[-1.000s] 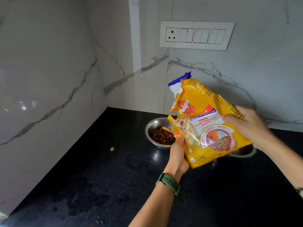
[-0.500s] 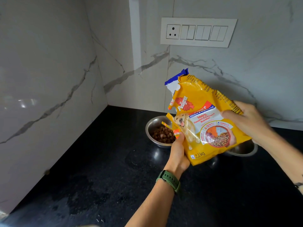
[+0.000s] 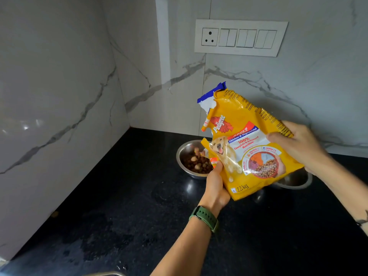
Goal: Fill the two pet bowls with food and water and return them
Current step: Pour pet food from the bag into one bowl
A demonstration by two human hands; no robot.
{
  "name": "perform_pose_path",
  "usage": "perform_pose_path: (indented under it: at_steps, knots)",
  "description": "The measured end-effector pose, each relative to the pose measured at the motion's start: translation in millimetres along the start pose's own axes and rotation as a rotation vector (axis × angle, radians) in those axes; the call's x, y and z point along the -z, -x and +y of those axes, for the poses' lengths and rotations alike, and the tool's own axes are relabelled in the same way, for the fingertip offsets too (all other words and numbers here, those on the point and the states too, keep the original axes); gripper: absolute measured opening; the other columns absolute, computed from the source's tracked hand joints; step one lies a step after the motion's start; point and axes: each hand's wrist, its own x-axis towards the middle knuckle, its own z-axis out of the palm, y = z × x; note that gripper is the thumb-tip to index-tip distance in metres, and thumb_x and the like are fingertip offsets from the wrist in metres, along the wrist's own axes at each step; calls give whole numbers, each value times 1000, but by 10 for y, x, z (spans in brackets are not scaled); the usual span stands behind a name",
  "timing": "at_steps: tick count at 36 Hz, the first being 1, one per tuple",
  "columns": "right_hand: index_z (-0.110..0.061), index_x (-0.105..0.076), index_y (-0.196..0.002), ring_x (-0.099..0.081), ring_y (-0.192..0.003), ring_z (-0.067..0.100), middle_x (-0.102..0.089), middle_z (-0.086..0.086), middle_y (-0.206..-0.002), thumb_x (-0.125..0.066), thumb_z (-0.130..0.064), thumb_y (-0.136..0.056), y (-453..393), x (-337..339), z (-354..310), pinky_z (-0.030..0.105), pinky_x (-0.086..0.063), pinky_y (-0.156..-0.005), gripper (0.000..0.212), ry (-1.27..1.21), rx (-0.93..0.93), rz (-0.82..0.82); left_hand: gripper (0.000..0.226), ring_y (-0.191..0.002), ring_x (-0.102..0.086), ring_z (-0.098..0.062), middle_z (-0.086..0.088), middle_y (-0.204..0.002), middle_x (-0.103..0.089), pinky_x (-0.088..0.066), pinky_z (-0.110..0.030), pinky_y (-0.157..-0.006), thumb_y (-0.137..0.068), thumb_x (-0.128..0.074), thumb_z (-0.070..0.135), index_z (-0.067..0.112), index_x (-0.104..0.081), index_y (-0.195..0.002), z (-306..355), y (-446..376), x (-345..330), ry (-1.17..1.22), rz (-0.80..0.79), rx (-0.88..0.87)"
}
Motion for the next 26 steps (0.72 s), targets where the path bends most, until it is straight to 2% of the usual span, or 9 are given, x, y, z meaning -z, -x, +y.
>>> perform_pose_path:
  at_steps: [11,14,17,19,22,26]
  knots:
    - [-14,-66,-83,-70,-72,22,-73,-11,-75,-61,-13,-84,7,-28,-6,44,-58,-73,5,11,-6,8,35,-96,-63,-31,-12,-106,-67,-48,-51,-84,-100,-35,35,14,-60,-111,45,-2,-16,9,24,25]
    - [-13,-66,-83,-70,-69,18,-73,-13,-70,-61,-13,-85,7,-36,-1,40,-57,-71,5,11,-5,9,38,-95,-64,-30,-12,-105,-68,-51,-49,-82,-99,-36,37,12,-57,-121,54,16,-29,-17,11,31]
    - [-14,-66,-83,-70,-69,19,-73,-13,-71,-61,-13,-85,5,-37,-9,39,-57,-70,5,8,3,6,41,-105,-62,-32,-14,-115,-66,-50,-50,-86,-98,-39,37,12,-54,-127,47,1,-15,-40,11,13]
    - [-13,-66,-84,-70,-63,13,-72,-14,-69,-61,-12,-85,-4,-34,-12,36,-56,-67,5,3,6,9,41,-110,-61,-33,-14,-119,-65,-49,-51,-89,-98,-39,38,12,-55,-125,47,-10,-9,-36,15,1]
    - [-12,-65,-84,-68,-59,7,-72,-14,-66,-61,-11,-85,-14,-28,-1,33,-55,-65,5,1,9,21,41,-102,-64,-30,-12,-113,-67,-51,-49,-87,-98,-36,41,15,-60,-117,62,8,-28,-10,-3,8]
    - [-16,-65,-77,-66,-55,4,-70,-15,-63,-60,-9,-85,-6,-21,21,29,-53,-59,11,2,19,35,42,-102,-64,-30,-13,-119,-65,-51,-48,-86,-98,-35,41,14,-59,-120,85,12,-28,-11,-5,15]
